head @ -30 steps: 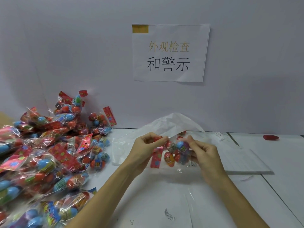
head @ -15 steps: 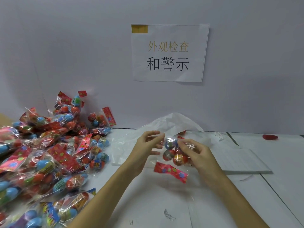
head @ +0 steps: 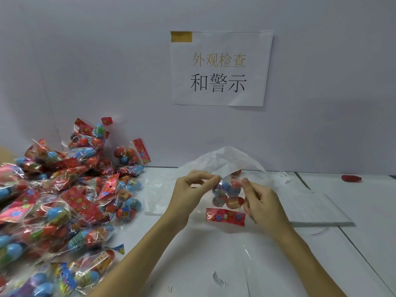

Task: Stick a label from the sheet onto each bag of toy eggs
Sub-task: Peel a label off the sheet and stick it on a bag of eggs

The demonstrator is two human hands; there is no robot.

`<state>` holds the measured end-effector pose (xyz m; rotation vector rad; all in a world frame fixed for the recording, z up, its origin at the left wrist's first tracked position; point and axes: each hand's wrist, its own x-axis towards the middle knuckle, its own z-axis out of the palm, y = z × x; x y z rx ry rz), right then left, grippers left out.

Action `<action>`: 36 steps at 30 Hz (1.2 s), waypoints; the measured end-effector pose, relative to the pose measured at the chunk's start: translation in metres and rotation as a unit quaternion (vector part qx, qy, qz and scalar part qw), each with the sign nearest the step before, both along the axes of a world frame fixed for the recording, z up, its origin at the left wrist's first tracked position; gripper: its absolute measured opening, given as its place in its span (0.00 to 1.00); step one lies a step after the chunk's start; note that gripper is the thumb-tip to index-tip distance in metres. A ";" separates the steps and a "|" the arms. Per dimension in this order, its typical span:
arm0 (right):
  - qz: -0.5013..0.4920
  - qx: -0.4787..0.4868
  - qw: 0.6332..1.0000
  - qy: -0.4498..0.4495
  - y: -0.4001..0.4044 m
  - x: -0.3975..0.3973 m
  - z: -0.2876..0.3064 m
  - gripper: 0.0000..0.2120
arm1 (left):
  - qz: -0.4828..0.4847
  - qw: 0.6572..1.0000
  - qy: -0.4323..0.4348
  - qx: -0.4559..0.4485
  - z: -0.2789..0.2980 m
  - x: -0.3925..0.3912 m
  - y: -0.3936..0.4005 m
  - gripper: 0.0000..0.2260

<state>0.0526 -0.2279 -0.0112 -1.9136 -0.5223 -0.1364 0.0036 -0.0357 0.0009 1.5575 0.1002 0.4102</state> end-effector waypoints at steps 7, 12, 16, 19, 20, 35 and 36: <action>0.158 0.062 0.985 0.023 -0.004 -0.003 0.005 0.20 | 0.027 0.994 0.030 -0.103 0.010 0.006 0.010 0.56; 0.138 0.050 0.988 0.056 -0.001 -0.004 0.005 0.26 | -0.066 0.997 0.044 0.009 0.003 0.004 0.024 0.30; 0.103 0.084 0.989 0.070 -0.001 -0.003 0.005 0.13 | -0.054 0.997 0.043 -0.041 0.001 0.004 0.016 0.13; 0.057 0.088 0.991 0.082 0.001 -0.003 0.002 0.07 | 0.017 0.999 0.011 -0.032 -0.003 0.007 0.014 0.08; 0.049 0.091 0.991 0.089 0.002 -0.003 0.001 0.08 | 0.046 0.999 -0.001 -0.023 -0.004 0.007 0.013 0.06; 0.143 0.124 0.944 0.272 0.000 -0.002 0.008 0.14 | -0.039 0.998 0.044 0.022 -0.004 0.006 0.028 0.04; 0.139 0.103 0.952 0.253 0.001 -0.004 0.009 0.15 | -0.045 0.997 0.049 0.034 -0.005 0.006 0.027 0.03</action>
